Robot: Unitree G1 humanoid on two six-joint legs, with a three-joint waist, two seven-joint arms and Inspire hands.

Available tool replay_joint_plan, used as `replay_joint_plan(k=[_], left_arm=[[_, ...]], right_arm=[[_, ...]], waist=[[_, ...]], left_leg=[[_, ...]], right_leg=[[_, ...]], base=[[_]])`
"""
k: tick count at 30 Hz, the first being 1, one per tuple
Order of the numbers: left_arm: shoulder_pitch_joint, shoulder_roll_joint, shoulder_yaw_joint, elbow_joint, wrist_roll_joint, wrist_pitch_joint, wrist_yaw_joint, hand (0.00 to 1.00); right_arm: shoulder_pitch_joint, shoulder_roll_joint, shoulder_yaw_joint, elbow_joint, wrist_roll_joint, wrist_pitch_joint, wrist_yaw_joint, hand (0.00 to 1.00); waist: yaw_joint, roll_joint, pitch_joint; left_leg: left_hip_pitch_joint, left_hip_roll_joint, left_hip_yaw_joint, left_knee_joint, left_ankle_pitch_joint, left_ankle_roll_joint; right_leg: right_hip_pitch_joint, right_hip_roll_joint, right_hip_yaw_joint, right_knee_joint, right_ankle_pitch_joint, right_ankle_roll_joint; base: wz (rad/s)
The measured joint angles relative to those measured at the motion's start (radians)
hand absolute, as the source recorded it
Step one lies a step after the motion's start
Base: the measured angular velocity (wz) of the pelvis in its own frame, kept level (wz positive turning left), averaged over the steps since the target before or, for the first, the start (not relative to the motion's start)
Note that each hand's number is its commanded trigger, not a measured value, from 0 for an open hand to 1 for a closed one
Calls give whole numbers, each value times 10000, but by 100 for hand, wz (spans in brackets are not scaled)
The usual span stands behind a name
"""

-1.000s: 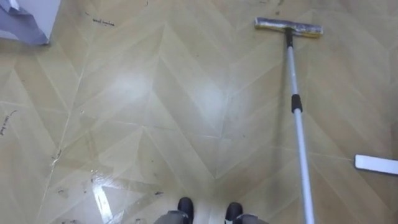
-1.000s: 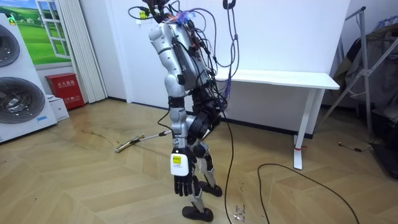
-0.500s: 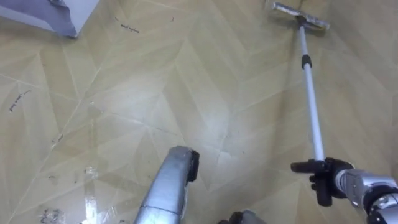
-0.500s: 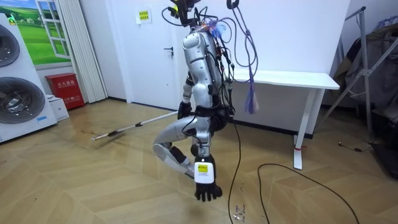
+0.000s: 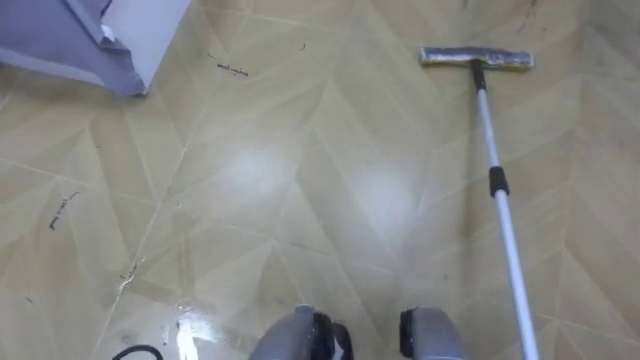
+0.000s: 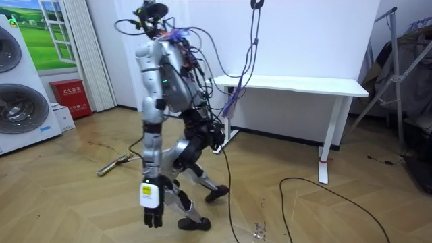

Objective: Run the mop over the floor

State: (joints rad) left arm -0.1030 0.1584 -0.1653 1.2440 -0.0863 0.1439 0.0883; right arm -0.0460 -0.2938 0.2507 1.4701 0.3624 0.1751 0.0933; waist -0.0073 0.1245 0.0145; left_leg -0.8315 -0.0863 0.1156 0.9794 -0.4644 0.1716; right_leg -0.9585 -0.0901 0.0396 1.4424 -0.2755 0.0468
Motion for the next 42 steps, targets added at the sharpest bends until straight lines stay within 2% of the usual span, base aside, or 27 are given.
replay_joint_plan(k=[3, 5, 7, 9, 11, 12, 13, 14, 15, 16, 17, 18, 19, 20, 21, 22, 23, 24, 25, 26, 27, 28, 31, 32, 35, 38, 42], left_arm=[[475, -13, 2, 59, 82, 4, 160, 0], [991, 21, 86, 64, 143, 96, 182, 0], [1236, 79, 91, 130, 150, 320, 180, 0], [1494, 475, 123, -80, -391, 426, 190, 0], [1536, 853, -8, -212, -1314, 341, 312, 0], [1704, 1124, -151, -493, -1813, 238, 418, 0], [1798, 1259, -298, -607, -2008, 158, 454, 0], [1906, 1420, -547, -693, -2221, 100, 522, 0], [2003, 1440, -691, -786, -2282, 117, 527, 0], [2070, 1408, -711, -948, -2236, 198, 493, 0], [2099, 1390, -720, -1064, -2171, 250, 446, 0], [2133, 1366, -718, -1141, -2004, 247, 304, 0], [2113, 1355, -719, -1152, -1742, 222, 135, 0], [2100, 1342, -715, -1154, -1564, 206, 53, 0], [2000, 1335, -700, -1145, -1348, 195, -75, 0], [1843, 1340, -600, -1008, -1136, 238, -177, 0], [1800, 1296, -536, -900, -1064, 251, -212, 0], [1613, 1168, -367, -792, -971, 258, -281, 0], [1566, 1145, -360, -785, -972, 250, -321, 0], [1498, 1072, -288, -746, -971, 270, -304, 0], [1477, 848, -79, -734, -993, 289, -284, 0], [1461, 753, -23, -744, -1017, 278, -279, 0], [1211, 418, 12, -895, -989, 99, -74, 0], [1210, 389, 5, -931, -980, 93, -59, 0], [1205, 162, -6, -989, -975, 95, 125, 0], [1654, 22, -72, -1007, -959, 157, 182, 0], [2301, 72, -134, -1196, -859, 729, 181, 0]], right_arm=[[-55, 233, -25, -52, 29, -3, -332, 100], [-194, 213, -23, -65, -158, 28, -398, 100], [-563, 90, -40, -15, -365, 244, -437, 100], [-1539, -213, -172, 65, -625, 755, -318, 100], [-2542, -699, -126, 23, -638, 874, -147, 100], [-3172, -1008, -3, -311, -660, 871, -114, 100], [-3499, -1134, 60, -533, -688, 852, -90, 100], [-4074, -1343, 112, -938, -767, 796, -18, 100], [-4457, -1589, 88, -1081, -749, 649, 218, 100], [-4806, -1703, 14, -1077, -686, 658, 342, 100], [-4863, -1724, 9, -1057, -467, 653, 344, 100], [-4728, -1735, -7, -1059, 8, 635, 338, 100], [-4351, -1731, -33, -1087, 391, 465, 405, 100], [-4086, -1739, -99, -1088, 586, 387, 405, 100], [-3537, -1738, -154, -1087, 884, 328, 405, 100], [-2909, -1675, -218, -1083, 1126, 222, 410, 100], [-2584, -1670, -385, -1047, 1142, 215, 415, 100], [-2046, -1641, -534, -838, 1086, 206, 405, 100], [-1865, -1577, -488, -603, 1025, 204, 387, 100], [-1530, -1394, -252, -177, 819, 228, 341, 100], [-1064, -1298, -10, -5, 533, 229, 181, 100], [-869, -1276, 41, 19, 514, 229, 134, 100], [-381, -872, 120, 16, 427, 165, -396, 100], [-385, -749, 119, 14, 407, 149, -488, 100], [-379, -155, 42, -93, 438, 78, -991, 100], [-366, 260, 8, -255, 479, 83, -1374, 100], [-430, 173, -19, -350, 372, 207, -1441, 100]], waist=[[314, -40, 14], [565, -214, 5], [749, -392, 83], [1101, -932, 63], [1407, -1382, 71], [1551, -1755, 108], [1584, -1915, 180], [1632, -2225, 245], [1703, -2308, 256], [1897, -2339, 307], [1969, -2322, 322], [2026, -2272, 351], [2014, -2170, 351], [1997, -2043, 327], [1939, -1733, 263], [1759, -1601, 223], [1641, -1462, 140], [1509, -1145, 59], [1496, -1067, 65], [1494, -1014, 48], [1460, -690, -150], [1440, -537, -234], [764, -16, -164], [658, 30, -169], [518, 161, -93], [365, 90, -60], [644, -218, -18]], left_leg=[[602, -5, -194, -628, -13, -88], [978, -13, -427, -752, -151, -361], [1094, 58, -744, -206, -230, -601], [635, 351, -541, 1634, 273, -1411], [-122, 644, -410, 3310, 1578, -1830], [-768, 774, -408, 4323, 3102, -1945], [-1118, 794, -439, 4704, 4130, -2028], [-1883, 720, -490, 5332, 6401, -2158], [-2727, 810, -654, 6416, 6579, -2148], [-3442, 965, -638, 7386, 5670, -2055], [-3650, 1070, -593, 7509, 5193, -2040], [-3685, 1240, -476, 6763, 4426, -1886], [-3174, 1337, -312, 4710, 3964, -1881], [-2780, 1293, -323, 3323, 3820, -1889], [-1834, 1276, -369, 688, 3780, -1886], [-1157, 1125, -238, -626, 2740, -1652], [-979, 998, -209, -896, 2369, -1488], [-928, 885, -63, -918, 1907, -877], [-859, 878, 95, -838, 1695, -546], [-607, 876, 485, -552, 1248, -311], [-448, 890, 571, -295, 834, -162], [-358, 879, 617, -250, 694, -115], [241, 620, 776, -283, 184, 216], [243, 599, 773, -284, 144, 242], [321, 524, 774, -480, 74, 300], [742, 538, 835, -1043, 116, 259], [1403, 650, 905, -1654, 100, -32]], right_leg=[[145, -126, -375, -3510, -621, -96], [487, -137, -773, -5362, -482, -300], [814, -169, -1212, -5251, -553, -650], [940, -170, -1355, -4576, -1235, -940], [938, 0, -1259, -4058, -1647, -1165], [974, 107, -1181, -3873, -1810, -1274], [1054, 149, -1146, -3834, -1850, -1319], [1206, 159, -1097, -3874, -1913, -1422], [1382, 243, -1136, -3925, -1988, -1523], [1583, 347, -1119, -4007, -2059, -1519], [1715, 406, -1092, -4120, -2075, -1491], [2024, 493, -977, -4412, -2105, -1371], [2335, 497, -899, -4702, -2161, -1219], [2512, 509, -908, -4862, -2203, -1139], [2810, 559, -915, -5069, -2336, -984], [2923, 398, -823, -5127, -2564, -830], [2933, 351, -778, -5163, -2652, -723], [2926, 341, -562, -4948, -2749, -584], [2830, 304, -439, -4542, -2714, -524], [2482, 177, -191, -3491, -2341, -181], [2216, 171, -123, -2735, -1725, -14], [2156, 163, -141, -2420, -1392, 39], [1645, -38, 131, -1168, 200, 121], [1532, 9, 205, -1083, 283, 162], [822, 232, 288, -1287, -96, 290], [954, 168, 73, -3842, -524, 236], [1486, 18, -900, -6021, -518, -147]], base=[[-54], [-72], [-39], [-28], [-27], [-19], [-14], [-6], [-7], [-7], [6], [27], [37], [41], [42], [48], [53], [29], [-5], [-40], [-41], [-34], [-12], [-13], [-18], [-12], [-16]])
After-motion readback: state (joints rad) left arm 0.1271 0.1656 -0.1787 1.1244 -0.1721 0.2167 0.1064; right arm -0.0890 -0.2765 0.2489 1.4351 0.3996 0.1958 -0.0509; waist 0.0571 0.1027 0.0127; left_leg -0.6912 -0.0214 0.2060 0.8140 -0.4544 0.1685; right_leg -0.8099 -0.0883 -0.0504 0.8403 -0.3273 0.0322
